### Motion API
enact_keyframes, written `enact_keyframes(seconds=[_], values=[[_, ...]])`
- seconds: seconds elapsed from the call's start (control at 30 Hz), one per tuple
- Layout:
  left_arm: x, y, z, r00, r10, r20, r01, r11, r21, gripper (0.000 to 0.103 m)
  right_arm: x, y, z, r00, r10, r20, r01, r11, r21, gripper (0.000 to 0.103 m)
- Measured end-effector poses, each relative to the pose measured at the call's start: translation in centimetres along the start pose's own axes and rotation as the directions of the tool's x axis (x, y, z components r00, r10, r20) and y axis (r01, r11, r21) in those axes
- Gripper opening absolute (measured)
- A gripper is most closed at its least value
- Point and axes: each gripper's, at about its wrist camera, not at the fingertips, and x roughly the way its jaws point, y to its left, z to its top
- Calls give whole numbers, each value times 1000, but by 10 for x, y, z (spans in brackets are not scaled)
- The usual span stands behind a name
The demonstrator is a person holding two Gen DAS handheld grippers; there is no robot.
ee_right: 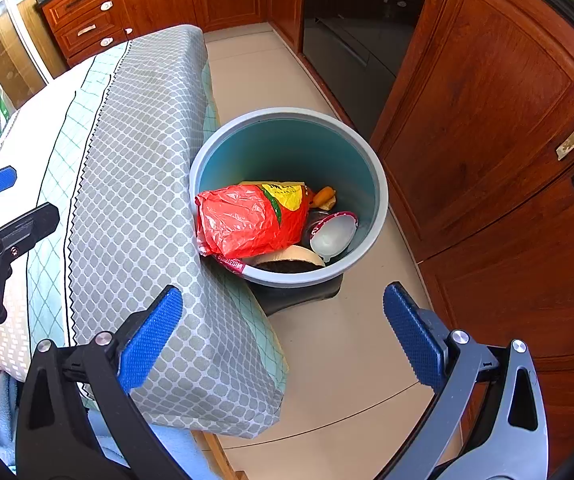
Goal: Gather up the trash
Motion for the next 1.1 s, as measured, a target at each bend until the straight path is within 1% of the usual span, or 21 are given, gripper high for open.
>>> enact_keyframes(seconds=[0.23,0.37,1.1], values=[[-1,-1,0,1000,0,4,0,1000,2,99,1,0,2,1000,1,-4,-1,1000,-7,96],[-1,-4,1,1000,-12,-4,12,1000,16,99,1,0,2,1000,0,-4,0,1000,-7,96],[-7,-2,3,1000,17,3,-17,1000,17,99,1,1,7,1000,-2,-3,2,1000,-15,96]])
